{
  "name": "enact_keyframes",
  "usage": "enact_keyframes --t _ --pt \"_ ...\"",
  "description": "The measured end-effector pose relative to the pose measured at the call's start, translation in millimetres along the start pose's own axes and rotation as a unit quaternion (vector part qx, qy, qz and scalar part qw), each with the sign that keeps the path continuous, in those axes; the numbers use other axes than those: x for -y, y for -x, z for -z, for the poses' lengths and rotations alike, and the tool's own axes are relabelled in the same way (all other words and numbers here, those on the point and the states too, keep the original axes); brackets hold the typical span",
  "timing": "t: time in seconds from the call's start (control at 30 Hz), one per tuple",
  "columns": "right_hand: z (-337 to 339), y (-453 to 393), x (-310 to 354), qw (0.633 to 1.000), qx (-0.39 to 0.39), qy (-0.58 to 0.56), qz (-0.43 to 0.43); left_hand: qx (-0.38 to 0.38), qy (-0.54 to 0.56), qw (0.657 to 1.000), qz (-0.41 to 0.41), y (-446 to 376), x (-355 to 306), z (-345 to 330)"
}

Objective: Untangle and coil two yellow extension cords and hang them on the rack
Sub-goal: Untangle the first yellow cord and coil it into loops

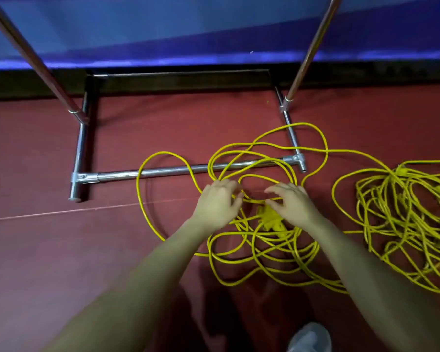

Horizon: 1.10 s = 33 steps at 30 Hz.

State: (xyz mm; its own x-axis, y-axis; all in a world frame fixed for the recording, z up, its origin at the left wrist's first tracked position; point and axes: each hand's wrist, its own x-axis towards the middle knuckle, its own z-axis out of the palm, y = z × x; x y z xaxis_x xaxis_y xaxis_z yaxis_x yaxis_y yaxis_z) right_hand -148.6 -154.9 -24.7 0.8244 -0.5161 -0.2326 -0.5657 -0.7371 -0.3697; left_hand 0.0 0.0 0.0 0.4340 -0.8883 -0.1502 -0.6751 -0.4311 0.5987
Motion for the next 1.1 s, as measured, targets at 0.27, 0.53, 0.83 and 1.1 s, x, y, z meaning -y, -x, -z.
enact_keyframes --t 0.27,0.53,0.83,1.1 --pt "-39 31 -24 0.997 -0.025 0.06 0.048 0.002 -0.104 0.993 -0.048 13 -8 -80" --pt "-61 34 -38 0.993 -0.052 0.049 0.097 -0.032 -0.13 0.991 -0.003 16 -6 -127" --pt "-59 33 -51 0.989 -0.131 0.043 0.046 -0.13 -0.059 0.988 0.054 13 18 -90" --pt "-58 29 -50 0.977 -0.165 0.118 -0.069 -0.079 -0.076 0.994 -0.024 3 18 -101"
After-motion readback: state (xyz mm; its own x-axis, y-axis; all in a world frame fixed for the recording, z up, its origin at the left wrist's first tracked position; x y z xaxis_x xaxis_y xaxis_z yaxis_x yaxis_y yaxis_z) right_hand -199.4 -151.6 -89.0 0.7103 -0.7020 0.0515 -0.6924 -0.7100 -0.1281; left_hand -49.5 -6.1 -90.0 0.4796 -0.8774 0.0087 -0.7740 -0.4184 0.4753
